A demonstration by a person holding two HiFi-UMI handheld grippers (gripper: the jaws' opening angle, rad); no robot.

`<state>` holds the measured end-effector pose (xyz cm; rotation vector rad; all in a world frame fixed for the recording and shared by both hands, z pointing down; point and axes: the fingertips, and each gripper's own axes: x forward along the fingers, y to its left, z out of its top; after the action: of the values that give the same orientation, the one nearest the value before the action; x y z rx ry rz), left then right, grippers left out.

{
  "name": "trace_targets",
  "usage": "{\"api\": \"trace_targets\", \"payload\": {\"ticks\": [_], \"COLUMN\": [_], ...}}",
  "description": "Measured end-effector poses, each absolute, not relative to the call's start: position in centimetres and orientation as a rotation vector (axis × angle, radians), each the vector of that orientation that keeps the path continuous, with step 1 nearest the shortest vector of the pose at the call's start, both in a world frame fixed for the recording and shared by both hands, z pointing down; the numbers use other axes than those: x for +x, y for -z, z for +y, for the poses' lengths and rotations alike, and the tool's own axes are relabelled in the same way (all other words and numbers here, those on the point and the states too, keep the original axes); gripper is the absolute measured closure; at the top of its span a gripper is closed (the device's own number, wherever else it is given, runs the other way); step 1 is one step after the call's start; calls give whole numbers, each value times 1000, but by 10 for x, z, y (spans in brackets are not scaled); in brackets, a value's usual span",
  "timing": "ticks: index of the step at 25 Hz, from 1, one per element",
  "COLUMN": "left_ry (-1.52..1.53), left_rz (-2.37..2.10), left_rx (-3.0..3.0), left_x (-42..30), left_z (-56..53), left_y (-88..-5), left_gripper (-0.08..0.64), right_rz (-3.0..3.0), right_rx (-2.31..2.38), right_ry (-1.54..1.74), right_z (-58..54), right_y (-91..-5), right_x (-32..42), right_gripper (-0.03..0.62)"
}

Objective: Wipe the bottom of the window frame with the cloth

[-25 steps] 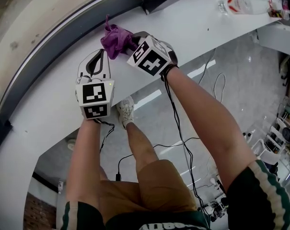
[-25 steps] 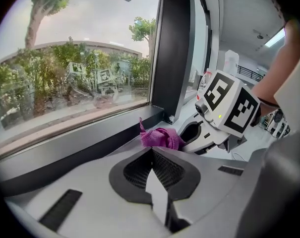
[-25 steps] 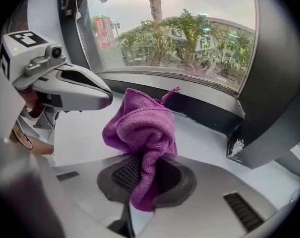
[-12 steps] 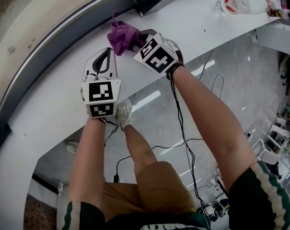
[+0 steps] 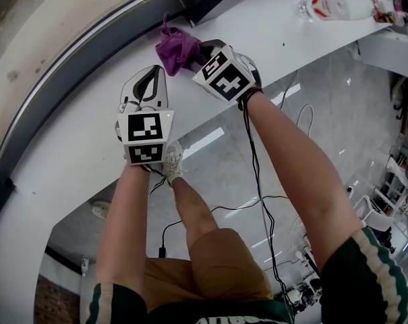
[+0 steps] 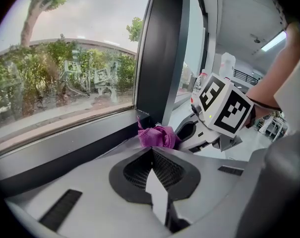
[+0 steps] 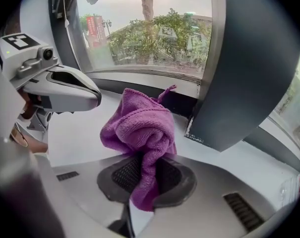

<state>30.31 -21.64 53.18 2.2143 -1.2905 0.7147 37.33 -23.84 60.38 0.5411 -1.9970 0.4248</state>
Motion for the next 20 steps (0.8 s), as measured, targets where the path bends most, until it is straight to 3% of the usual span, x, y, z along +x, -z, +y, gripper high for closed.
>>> {"api": "trace_targets", "payload": {"ticks": [20], "left_ry": [-734], "left_rz": [-1235], "left_rx": [2228], "left_x": [340], "left_z": [-217], "left_y": [-539], "left_gripper": [551], "right_rz": [-1976], "right_rx": [654], "right_ry": [-442], "right_z": [-254], "right_y": [-606], "right_x": [415], "right_gripper": [529]}}
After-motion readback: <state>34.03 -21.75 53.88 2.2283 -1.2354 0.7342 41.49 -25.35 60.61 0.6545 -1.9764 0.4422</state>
